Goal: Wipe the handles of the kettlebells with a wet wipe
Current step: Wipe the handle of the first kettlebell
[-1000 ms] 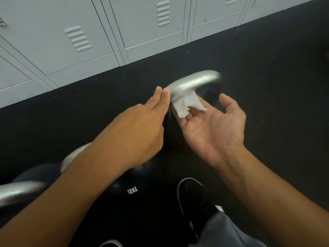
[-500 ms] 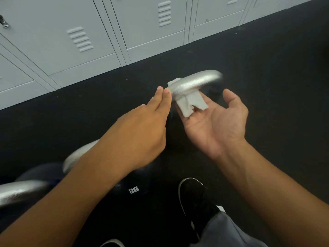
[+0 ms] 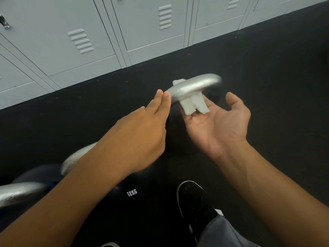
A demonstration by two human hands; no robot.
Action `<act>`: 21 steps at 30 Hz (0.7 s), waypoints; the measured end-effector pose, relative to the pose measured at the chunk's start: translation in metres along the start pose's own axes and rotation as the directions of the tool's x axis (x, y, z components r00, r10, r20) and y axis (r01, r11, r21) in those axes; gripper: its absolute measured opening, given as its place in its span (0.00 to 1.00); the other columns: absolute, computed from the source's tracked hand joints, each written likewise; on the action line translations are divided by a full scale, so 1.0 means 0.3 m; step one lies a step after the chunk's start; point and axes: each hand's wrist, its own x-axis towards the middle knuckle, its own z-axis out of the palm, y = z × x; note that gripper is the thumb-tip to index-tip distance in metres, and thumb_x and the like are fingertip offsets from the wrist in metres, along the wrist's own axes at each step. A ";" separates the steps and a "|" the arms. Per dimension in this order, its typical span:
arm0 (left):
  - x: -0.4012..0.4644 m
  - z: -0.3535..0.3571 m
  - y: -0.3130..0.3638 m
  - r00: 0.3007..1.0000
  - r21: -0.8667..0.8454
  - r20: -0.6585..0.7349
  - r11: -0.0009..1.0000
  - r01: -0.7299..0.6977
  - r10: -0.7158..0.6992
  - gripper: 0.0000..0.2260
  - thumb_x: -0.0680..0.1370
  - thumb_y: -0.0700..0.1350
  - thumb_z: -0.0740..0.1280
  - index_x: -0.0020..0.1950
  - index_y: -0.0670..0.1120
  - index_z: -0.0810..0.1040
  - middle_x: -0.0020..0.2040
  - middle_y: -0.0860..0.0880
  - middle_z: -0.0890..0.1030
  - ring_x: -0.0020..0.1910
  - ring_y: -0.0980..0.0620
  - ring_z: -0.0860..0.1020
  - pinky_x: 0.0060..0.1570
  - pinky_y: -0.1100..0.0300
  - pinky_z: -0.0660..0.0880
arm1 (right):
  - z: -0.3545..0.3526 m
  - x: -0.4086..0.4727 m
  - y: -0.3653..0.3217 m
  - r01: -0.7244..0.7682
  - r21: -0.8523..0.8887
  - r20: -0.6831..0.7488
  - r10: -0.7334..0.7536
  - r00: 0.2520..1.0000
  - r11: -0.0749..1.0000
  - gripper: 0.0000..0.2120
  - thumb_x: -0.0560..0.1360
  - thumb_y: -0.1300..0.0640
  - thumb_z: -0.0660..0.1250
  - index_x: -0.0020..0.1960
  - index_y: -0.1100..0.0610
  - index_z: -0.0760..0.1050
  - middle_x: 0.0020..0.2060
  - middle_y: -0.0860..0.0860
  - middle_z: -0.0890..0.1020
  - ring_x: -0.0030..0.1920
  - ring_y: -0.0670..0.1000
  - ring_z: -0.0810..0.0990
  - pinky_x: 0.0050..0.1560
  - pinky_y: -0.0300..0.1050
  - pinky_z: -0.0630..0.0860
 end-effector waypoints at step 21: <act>-0.001 -0.028 0.019 0.999 0.102 -0.001 0.994 -0.047 0.047 0.30 0.87 0.48 0.48 0.82 0.47 0.31 0.84 0.49 0.37 0.82 0.54 0.55 0.81 0.59 0.51 | 0.008 0.029 0.008 -0.009 -0.182 -0.006 0.008 1.000 0.983 0.35 0.84 0.39 0.50 0.72 0.65 0.74 0.68 0.64 0.80 0.74 0.61 0.75 0.78 0.54 0.67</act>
